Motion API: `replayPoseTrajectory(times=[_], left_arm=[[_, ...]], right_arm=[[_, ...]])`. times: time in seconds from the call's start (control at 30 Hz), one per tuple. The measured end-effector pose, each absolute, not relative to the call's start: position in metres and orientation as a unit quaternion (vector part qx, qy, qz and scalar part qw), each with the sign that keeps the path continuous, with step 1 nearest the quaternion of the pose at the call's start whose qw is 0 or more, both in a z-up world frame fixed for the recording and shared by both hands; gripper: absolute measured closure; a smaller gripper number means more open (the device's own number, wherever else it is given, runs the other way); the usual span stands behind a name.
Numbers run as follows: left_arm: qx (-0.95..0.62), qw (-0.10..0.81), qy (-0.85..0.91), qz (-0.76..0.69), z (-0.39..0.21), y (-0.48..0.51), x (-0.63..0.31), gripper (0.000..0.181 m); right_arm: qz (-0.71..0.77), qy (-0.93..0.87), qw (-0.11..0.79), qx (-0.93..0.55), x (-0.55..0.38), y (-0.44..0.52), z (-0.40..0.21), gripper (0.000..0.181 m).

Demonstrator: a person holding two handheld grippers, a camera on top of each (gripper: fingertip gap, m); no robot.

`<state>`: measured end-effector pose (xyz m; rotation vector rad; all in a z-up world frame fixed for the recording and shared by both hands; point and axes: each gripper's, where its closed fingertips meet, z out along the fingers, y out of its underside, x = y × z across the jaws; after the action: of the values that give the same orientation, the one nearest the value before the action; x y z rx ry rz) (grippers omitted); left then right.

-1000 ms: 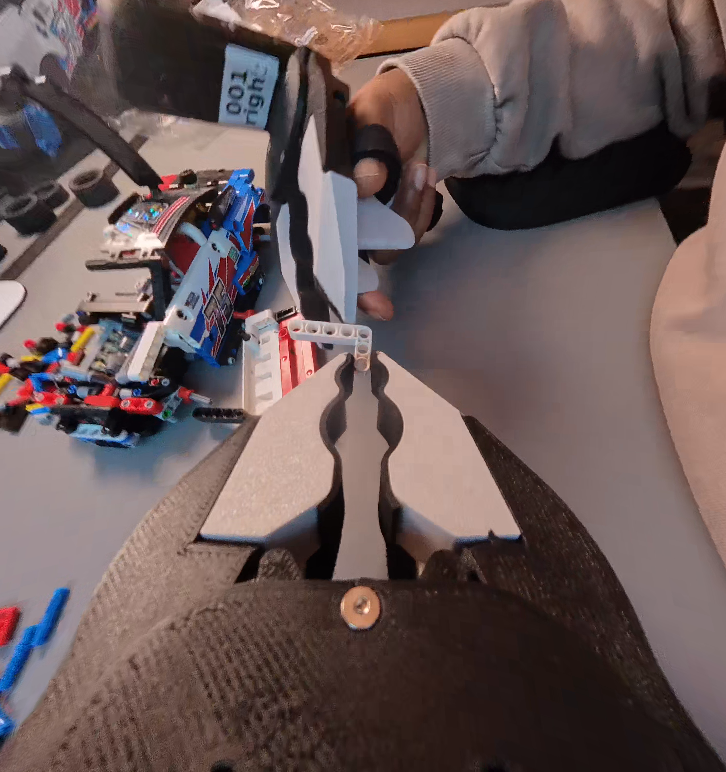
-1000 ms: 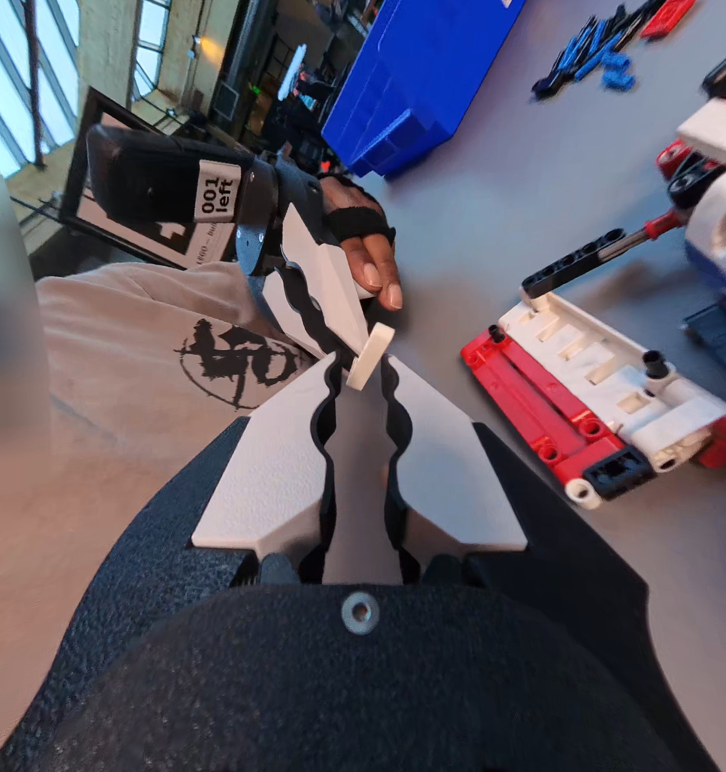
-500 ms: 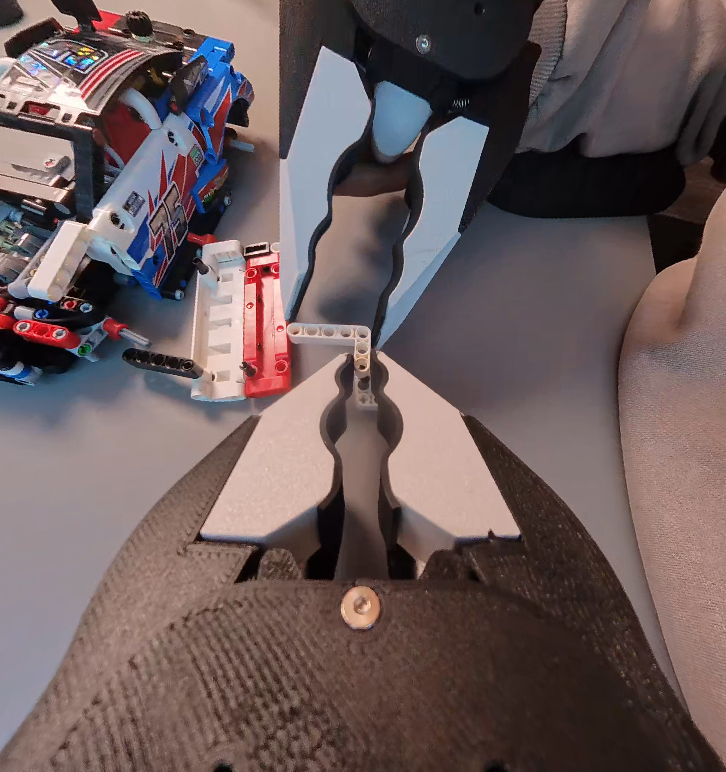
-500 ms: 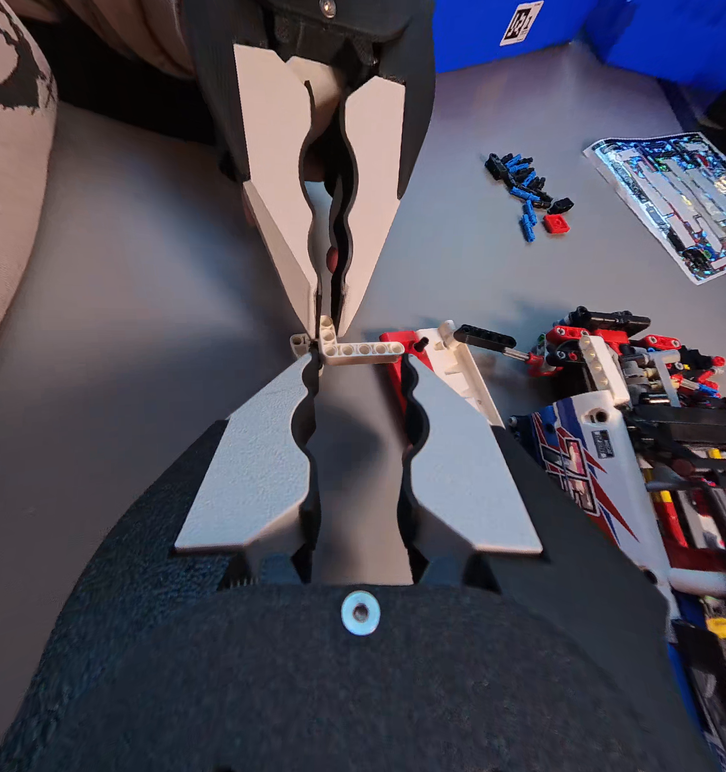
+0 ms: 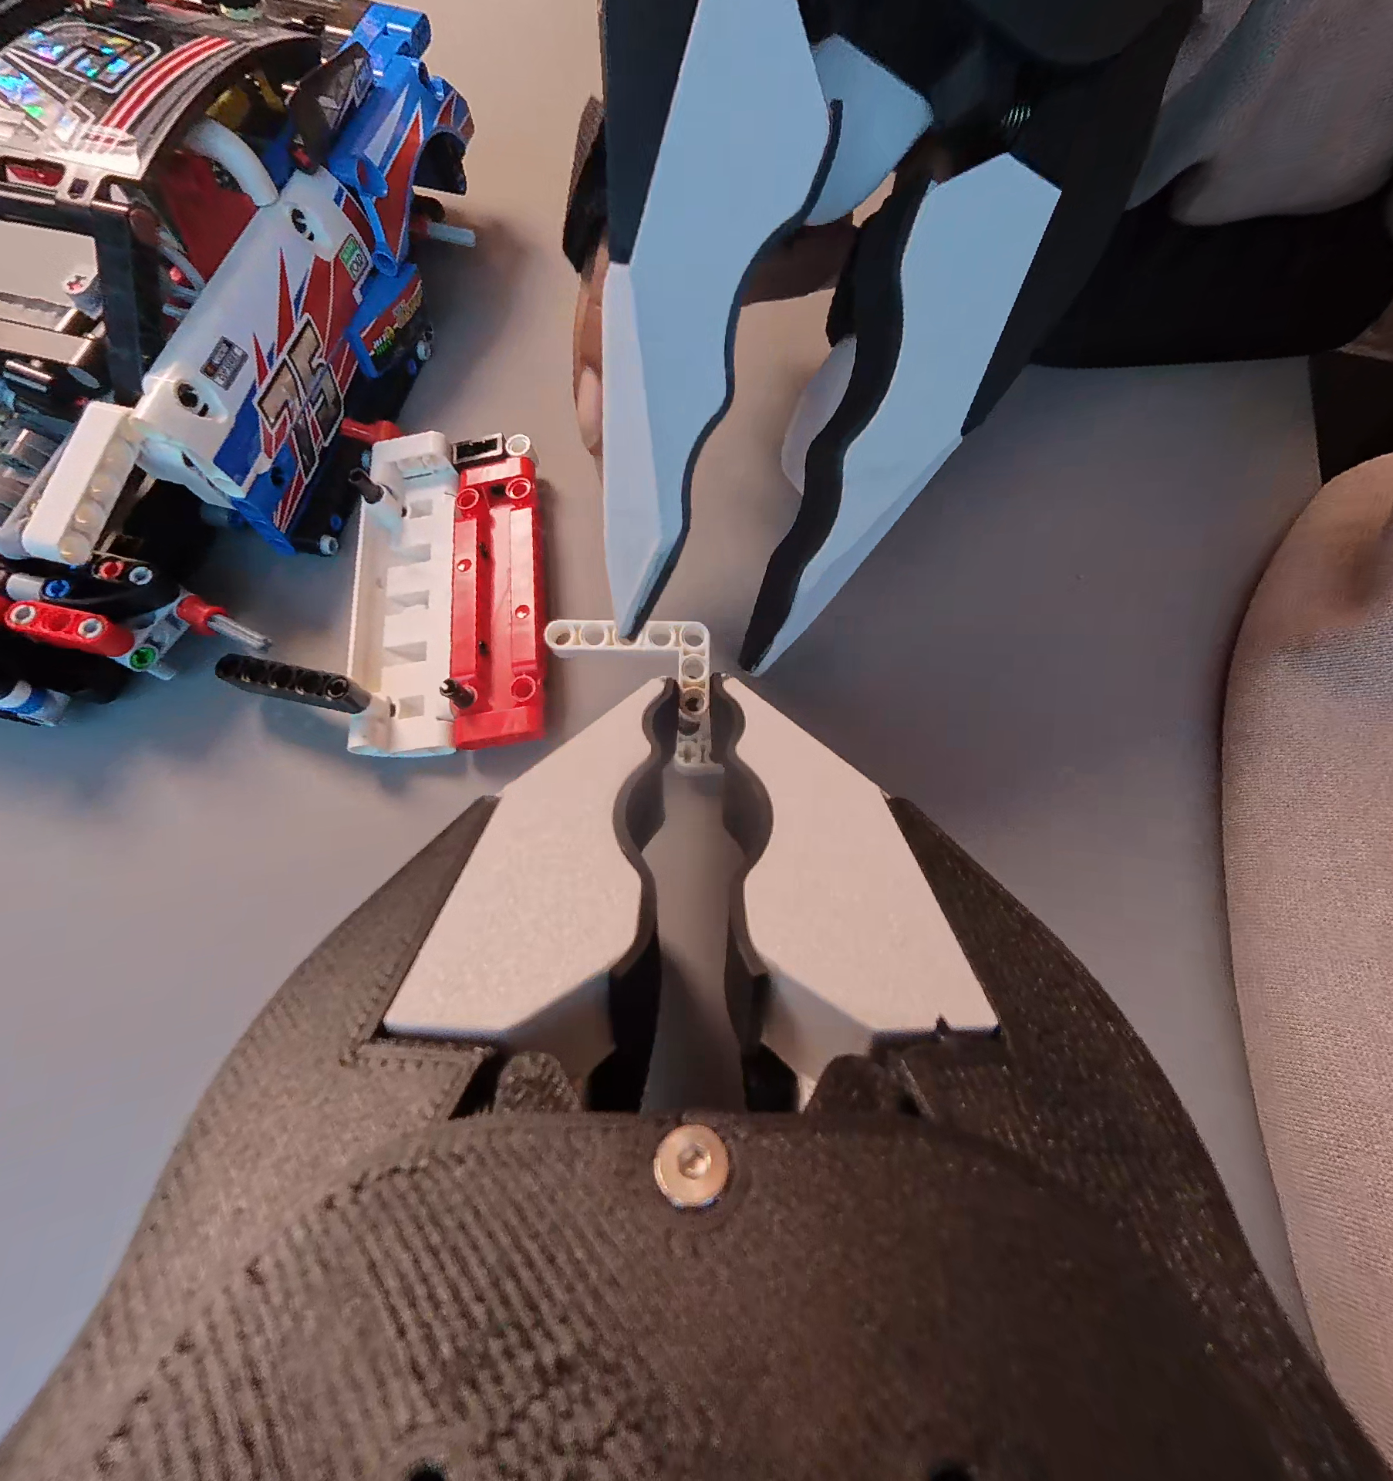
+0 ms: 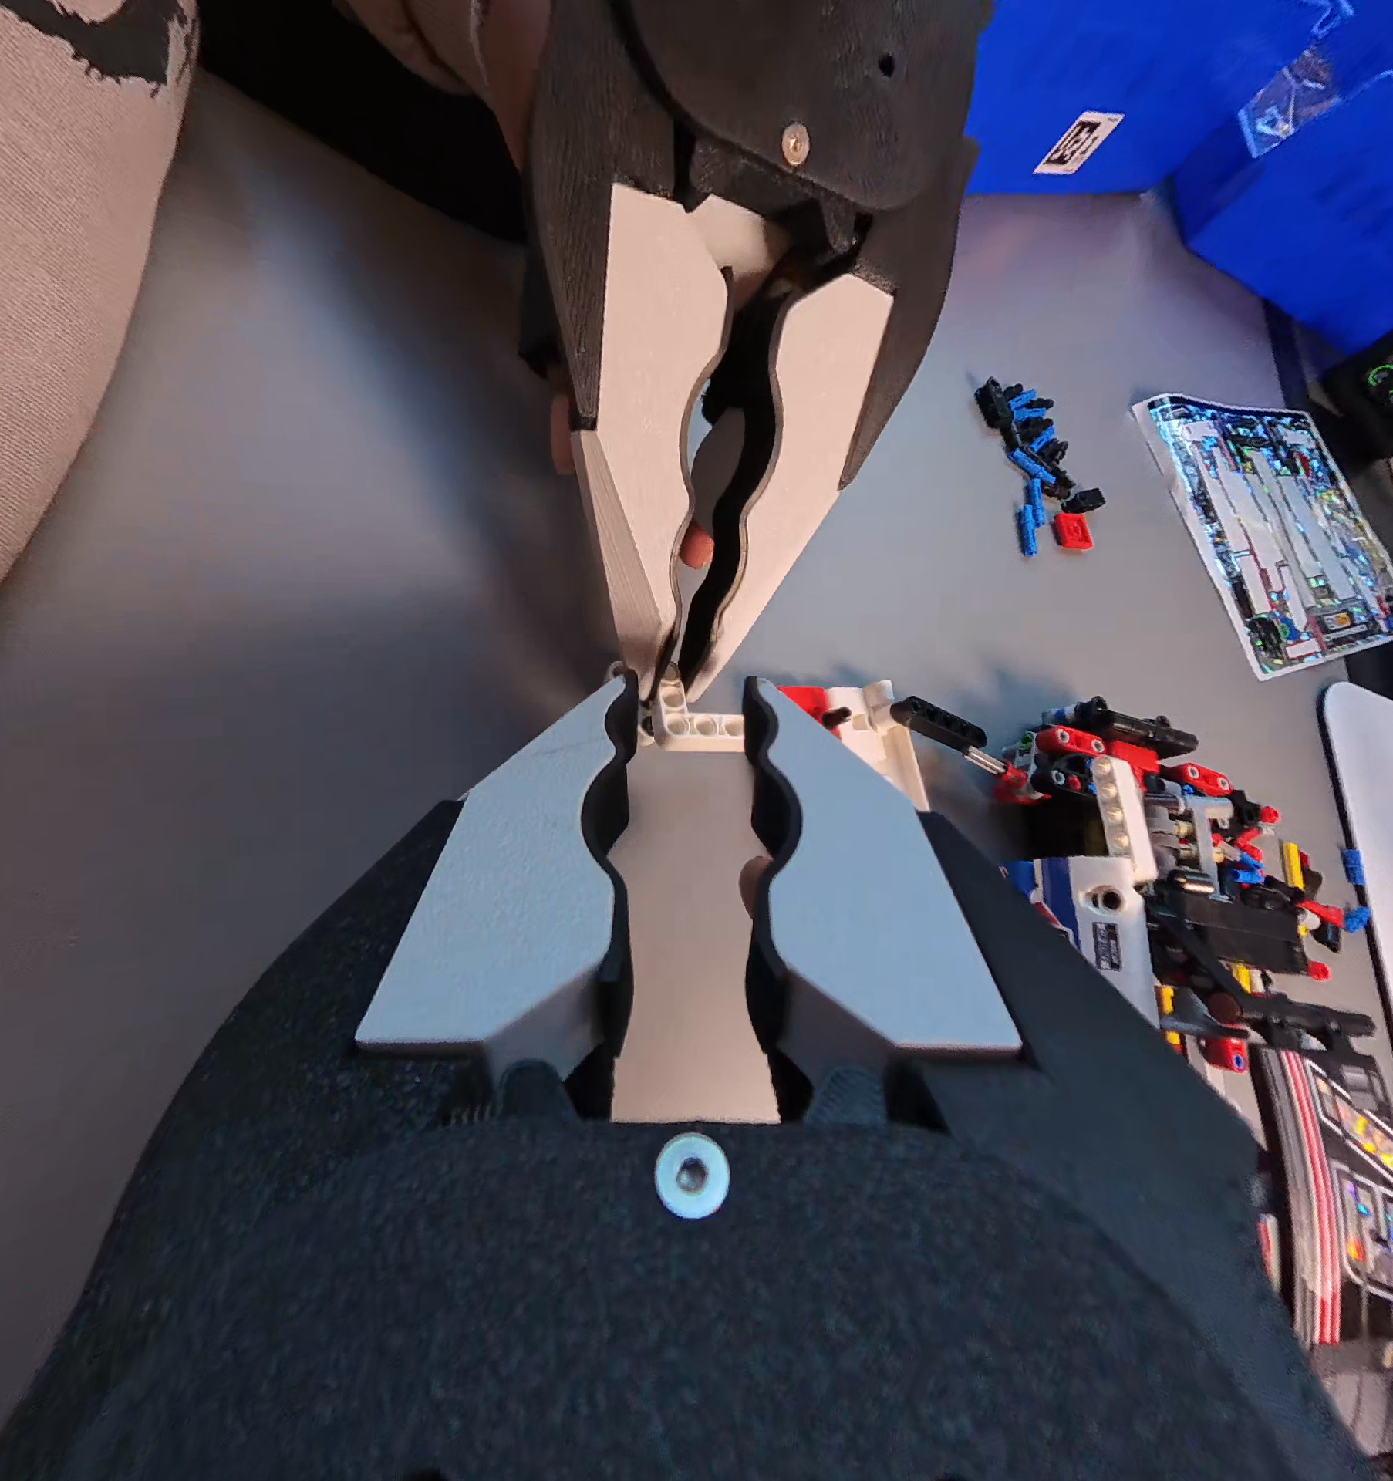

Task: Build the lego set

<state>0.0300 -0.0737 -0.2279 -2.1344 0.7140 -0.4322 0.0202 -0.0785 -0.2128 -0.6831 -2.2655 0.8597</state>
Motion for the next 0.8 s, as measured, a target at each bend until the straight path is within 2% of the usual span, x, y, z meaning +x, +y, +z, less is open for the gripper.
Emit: replayPoseTrajectory(times=[0.03,0.4,0.8], left_arm=[[-0.849,0.412,0.283,-0.172,-0.228,-0.073,0.031,0.176],[-0.852,0.410,0.284,-0.160,-0.231,-0.073,0.029,0.176],[-0.845,0.412,0.301,-0.163,-0.229,-0.078,0.029,0.176]], right_arm=[[0.317,-0.864,0.295,-0.256,0.022,-0.079,-0.217,0.159],[0.281,-0.899,0.241,-0.233,0.020,-0.078,-0.233,0.168],[0.274,-0.910,0.229,-0.211,0.020,-0.081,-0.230,0.171]])
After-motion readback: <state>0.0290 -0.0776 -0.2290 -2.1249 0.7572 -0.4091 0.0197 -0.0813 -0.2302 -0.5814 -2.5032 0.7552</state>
